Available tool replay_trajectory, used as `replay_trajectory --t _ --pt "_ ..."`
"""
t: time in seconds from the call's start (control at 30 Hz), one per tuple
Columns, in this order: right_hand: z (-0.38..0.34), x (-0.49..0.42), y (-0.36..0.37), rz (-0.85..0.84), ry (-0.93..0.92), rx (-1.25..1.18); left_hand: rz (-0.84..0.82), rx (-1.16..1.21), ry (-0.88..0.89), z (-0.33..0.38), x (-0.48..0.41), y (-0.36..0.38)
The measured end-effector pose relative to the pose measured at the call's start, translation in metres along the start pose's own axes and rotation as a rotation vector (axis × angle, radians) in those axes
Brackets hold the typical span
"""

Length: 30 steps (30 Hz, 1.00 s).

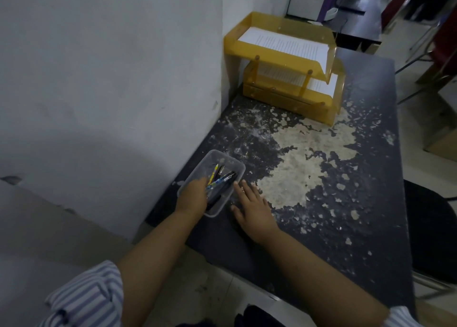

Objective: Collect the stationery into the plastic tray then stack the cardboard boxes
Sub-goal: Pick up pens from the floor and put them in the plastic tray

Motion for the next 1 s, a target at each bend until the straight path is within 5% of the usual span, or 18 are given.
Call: replay_trajectory --t 0.63,0.8,1.0 --pt "0.002 0.000 0.004 0.004 -0.001 -0.011 -0.064 0.032 -0.048 -0.004 0.001 0.006" --pt "0.003 0.002 0.003 0.015 -0.008 -0.009 0.033 0.095 -0.004 -0.003 0.000 0.001" --pt "0.000 0.001 0.002 0.019 -0.014 -0.003 -0.198 0.075 0.052 -0.004 -0.006 0.021"
Point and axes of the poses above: each hand's wrist, its own x-axis away from the middle knuckle, its own y-axis out of the palm, z = x × y, the point moved 6 cm from there along -x, towards the middle knuckle, and after that the axes turned 13 degrees about -y, right-handed, at the moved point
